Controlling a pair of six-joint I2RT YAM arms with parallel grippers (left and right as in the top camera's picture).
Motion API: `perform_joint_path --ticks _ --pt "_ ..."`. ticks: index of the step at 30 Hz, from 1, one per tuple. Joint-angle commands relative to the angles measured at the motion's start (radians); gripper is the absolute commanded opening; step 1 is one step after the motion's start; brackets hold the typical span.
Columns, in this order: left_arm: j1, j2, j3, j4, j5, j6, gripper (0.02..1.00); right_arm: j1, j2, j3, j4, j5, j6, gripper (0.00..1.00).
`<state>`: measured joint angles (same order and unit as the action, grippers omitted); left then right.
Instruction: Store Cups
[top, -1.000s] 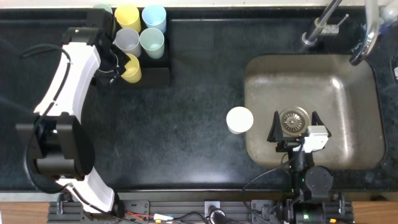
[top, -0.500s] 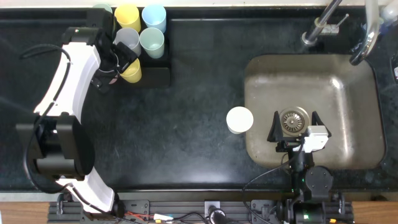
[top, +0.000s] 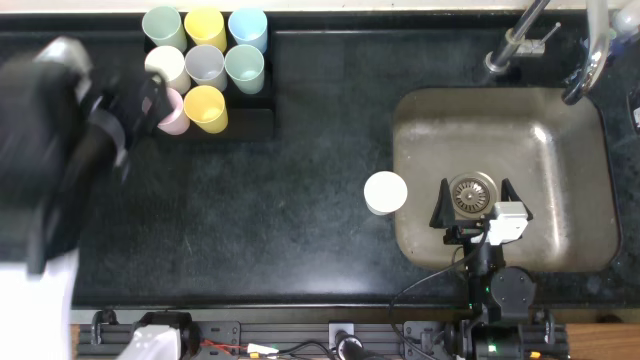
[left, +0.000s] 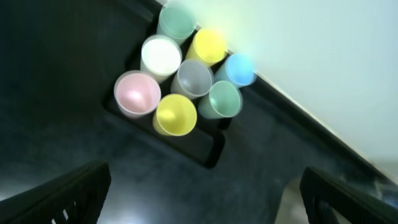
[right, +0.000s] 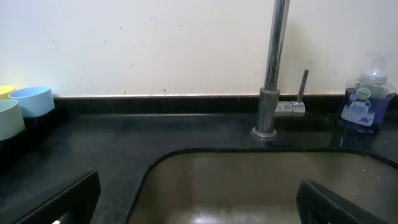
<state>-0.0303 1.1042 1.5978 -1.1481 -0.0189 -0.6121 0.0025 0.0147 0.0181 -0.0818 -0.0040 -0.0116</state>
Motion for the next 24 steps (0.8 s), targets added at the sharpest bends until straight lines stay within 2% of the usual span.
perform_joint_path --ticks 1,4,7,10,14,19,21,24 --pt "0.002 -0.2 -0.037 -0.094 0.005 0.19 0.998 0.001 -0.011 -0.013 0.004 -0.01 -0.003 0.998" --pt "0.002 -0.377 -0.158 -0.074 -0.039 0.194 1.0 0.001 -0.011 -0.013 0.004 -0.01 -0.003 0.998" --pt "0.012 -0.588 -0.378 0.048 -0.06 0.245 1.0 0.001 -0.011 -0.013 0.004 -0.01 -0.003 0.996" --pt "0.022 -0.78 -0.642 0.254 0.014 0.414 1.0 0.001 -0.011 -0.013 0.004 -0.01 -0.003 0.998" --pt "0.023 -0.906 -0.972 0.67 0.133 0.602 0.998 0.001 -0.011 -0.013 0.004 -0.01 -0.003 0.996" --pt "0.017 -0.937 -1.276 1.215 0.143 0.609 1.0 0.001 -0.011 -0.013 0.004 -0.01 -0.003 0.998" --pt "0.01 -0.972 -1.352 1.326 0.142 0.61 1.0 0.001 -0.011 -0.013 0.004 -0.01 -0.003 0.998" --pt "0.008 -1.032 -1.416 1.331 0.142 0.61 0.998 0.001 -0.011 -0.013 0.004 -0.01 -0.003 0.998"
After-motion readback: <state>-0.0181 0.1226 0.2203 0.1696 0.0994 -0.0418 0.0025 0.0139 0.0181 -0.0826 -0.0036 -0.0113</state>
